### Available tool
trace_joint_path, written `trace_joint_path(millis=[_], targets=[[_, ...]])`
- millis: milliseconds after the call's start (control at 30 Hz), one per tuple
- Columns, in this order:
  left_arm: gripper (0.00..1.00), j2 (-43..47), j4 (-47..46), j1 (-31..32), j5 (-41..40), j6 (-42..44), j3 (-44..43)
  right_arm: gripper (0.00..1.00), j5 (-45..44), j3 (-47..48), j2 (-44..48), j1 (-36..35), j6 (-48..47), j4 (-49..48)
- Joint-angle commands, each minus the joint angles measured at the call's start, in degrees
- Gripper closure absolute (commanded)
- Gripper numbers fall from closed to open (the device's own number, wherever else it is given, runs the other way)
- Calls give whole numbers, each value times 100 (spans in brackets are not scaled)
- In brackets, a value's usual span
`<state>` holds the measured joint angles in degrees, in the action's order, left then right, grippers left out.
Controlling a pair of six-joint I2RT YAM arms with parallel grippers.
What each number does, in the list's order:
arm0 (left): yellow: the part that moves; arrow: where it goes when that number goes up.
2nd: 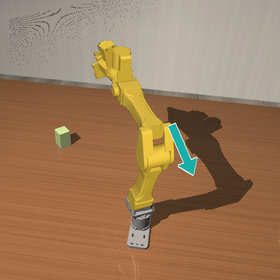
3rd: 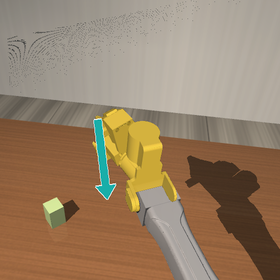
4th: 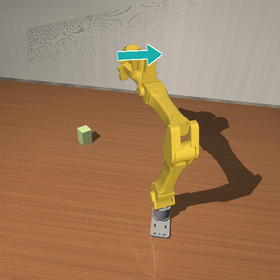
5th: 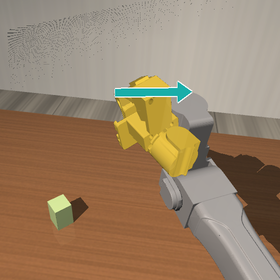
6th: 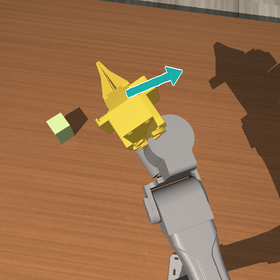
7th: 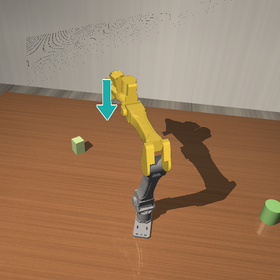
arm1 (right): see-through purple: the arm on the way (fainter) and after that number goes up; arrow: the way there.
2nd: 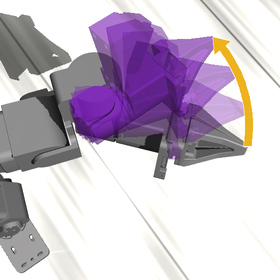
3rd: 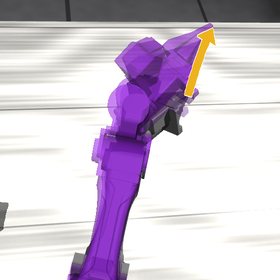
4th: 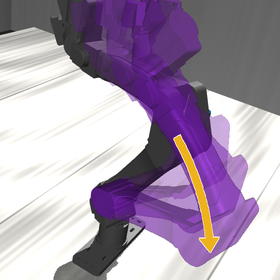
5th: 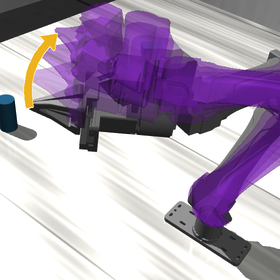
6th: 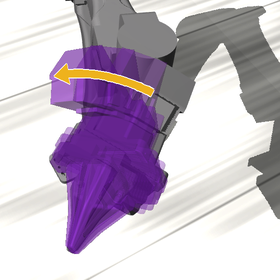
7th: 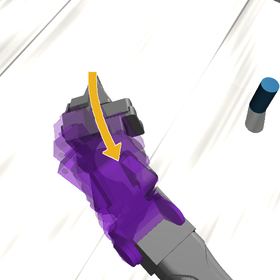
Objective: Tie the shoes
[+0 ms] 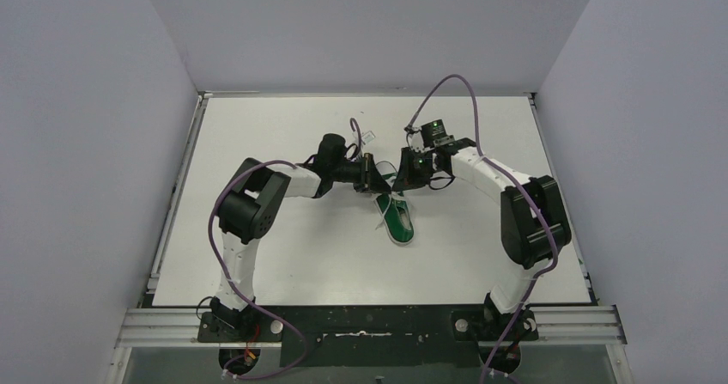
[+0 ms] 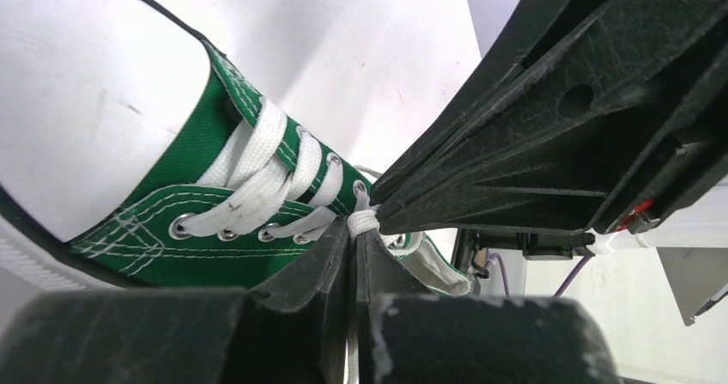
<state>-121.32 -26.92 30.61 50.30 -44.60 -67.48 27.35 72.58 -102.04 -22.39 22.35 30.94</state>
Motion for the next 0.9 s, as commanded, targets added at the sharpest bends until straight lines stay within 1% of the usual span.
trace_joint_path(millis=[0, 133, 200, 300, 400, 500, 633, 767, 867], targets=[[96, 270, -297, -33, 153, 115, 0, 100, -1152, 409, 371, -128, -728, 983], [95, 331, -22, -67, 145, 308, 84, 100, -1537, 507, 440, -181, -916, 1180], [90, 371, -21, -100, 161, 320, 151, 100, -1568, 521, 455, -189, -984, 1180], [88, 472, 25, -142, 194, 358, 261, 100, -1488, 525, 486, -187, -1062, 1146], [79, 553, 205, -156, 250, 452, 284, 100, -1471, 519, 524, -187, -1071, 1128], [74, 617, 362, -161, 243, 583, 316, 100, -1363, 501, 550, -186, -1121, 1051], [72, 566, 330, -161, 283, 515, 288, 100, -1252, 507, 582, -186, -1115, 970], [68, 448, 122, -115, 318, 308, 176, 96, -1224, 533, 579, -174, -1086, 912], [67, 286, 201, -37, 382, 287, 1, 95, -1245, 578, 550, -177, -1096, 877]])
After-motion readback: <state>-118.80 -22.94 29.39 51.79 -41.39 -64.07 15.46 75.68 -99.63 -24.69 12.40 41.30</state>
